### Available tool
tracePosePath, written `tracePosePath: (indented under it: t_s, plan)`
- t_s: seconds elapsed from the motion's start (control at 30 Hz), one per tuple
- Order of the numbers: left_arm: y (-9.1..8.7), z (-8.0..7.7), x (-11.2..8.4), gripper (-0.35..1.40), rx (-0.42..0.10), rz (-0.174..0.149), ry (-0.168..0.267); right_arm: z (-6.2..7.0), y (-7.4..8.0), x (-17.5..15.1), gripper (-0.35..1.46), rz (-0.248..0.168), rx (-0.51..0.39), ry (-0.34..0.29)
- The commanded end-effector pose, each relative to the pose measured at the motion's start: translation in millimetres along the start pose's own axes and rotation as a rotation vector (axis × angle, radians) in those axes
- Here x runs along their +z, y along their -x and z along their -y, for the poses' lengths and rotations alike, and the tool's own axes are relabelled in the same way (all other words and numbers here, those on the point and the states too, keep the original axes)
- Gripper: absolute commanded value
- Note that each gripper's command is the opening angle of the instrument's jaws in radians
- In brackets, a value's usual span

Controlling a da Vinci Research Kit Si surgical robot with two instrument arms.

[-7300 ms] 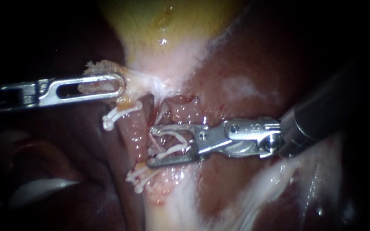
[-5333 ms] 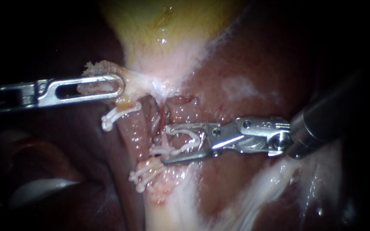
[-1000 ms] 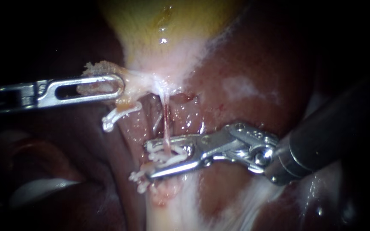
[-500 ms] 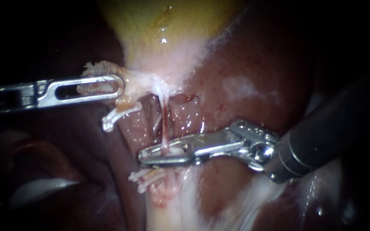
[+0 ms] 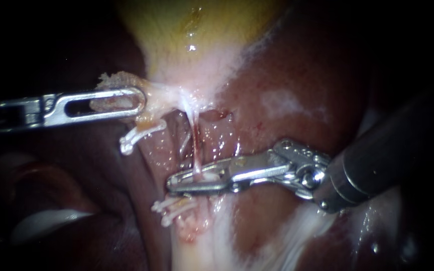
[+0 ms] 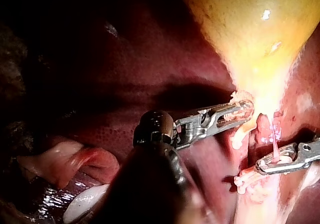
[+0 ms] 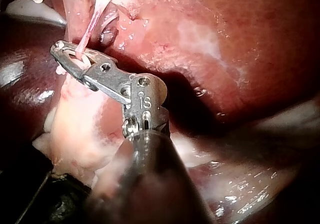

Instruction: Clipping second clip right tube

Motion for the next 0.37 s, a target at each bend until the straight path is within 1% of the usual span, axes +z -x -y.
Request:
tracePosePath:
  t_s: [0.03,0.37]
  plan:
    - [0.0,0.0,0.0,-0.35,0.000,0.000,0.000,0.0,0.0,0.0,-0.35,0.000,-0.001,0.000]
    - [0.0,0.0,0.0,-0.35,0.000,0.000,0.000,0.0,0.0,0.0,-0.35,0.000,0.000,0.000]
